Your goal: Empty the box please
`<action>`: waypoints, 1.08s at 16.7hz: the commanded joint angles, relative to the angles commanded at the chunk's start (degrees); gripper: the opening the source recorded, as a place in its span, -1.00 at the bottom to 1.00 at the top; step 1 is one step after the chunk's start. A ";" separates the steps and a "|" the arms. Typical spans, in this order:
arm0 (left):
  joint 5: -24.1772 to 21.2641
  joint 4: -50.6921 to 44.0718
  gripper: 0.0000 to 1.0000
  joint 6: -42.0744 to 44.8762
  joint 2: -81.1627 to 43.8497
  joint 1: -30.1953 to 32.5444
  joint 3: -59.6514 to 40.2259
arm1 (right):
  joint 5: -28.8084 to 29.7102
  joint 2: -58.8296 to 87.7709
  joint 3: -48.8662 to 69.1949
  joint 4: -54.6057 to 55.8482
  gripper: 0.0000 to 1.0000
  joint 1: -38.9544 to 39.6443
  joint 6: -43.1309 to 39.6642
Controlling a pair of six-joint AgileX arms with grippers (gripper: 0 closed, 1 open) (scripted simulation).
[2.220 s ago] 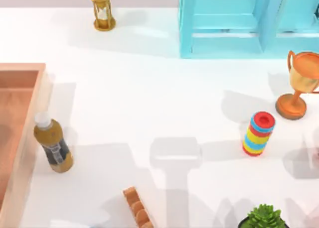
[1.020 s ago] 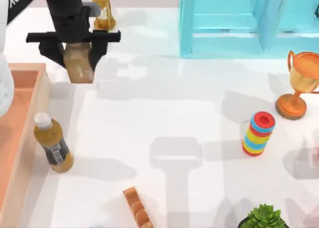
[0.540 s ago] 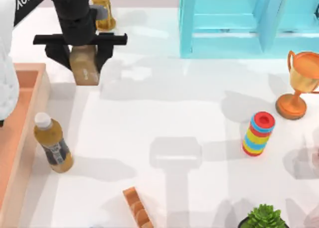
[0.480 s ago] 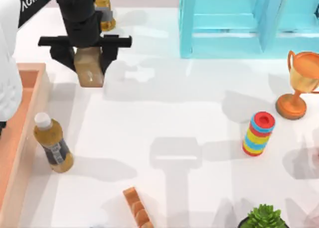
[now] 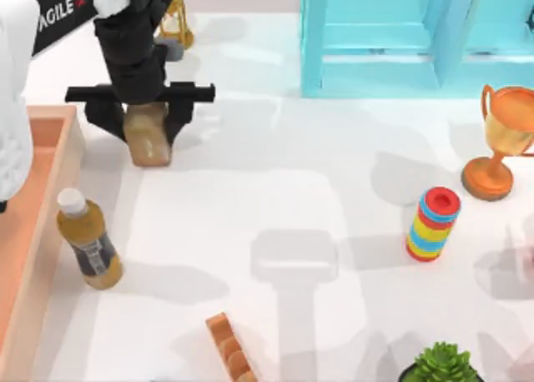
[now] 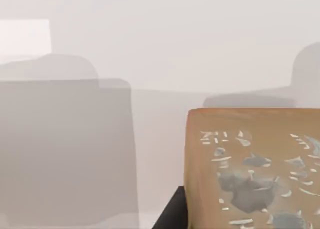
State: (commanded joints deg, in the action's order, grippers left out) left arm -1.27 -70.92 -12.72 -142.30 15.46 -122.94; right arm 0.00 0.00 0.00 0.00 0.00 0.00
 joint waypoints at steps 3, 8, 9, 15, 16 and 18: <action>0.93 0.76 -1.00 -0.04 0.09 -0.86 0.41 | 0.00 0.00 0.00 0.00 1.00 0.00 0.00; 0.93 0.76 -0.55 -0.04 0.09 -0.86 0.41 | 0.00 0.00 0.00 0.00 1.00 0.00 0.00; 0.93 0.76 -0.40 -0.04 0.09 -0.86 0.41 | 0.00 0.00 0.00 0.00 1.00 0.00 0.00; 0.93 0.76 0.51 -0.04 0.09 -0.86 0.41 | 0.00 0.00 0.00 0.00 1.00 0.00 0.00; 0.93 0.76 0.66 -0.04 0.09 -0.86 0.41 | 0.00 0.00 0.00 0.00 1.00 0.00 0.00; 0.93 0.76 0.96 -0.04 0.09 -0.86 0.41 | 0.00 0.00 0.00 0.00 1.00 0.00 0.00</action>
State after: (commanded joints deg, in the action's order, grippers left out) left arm -0.34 -70.17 -12.76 -142.21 14.59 -122.53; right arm 0.00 0.00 0.00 0.00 0.00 0.00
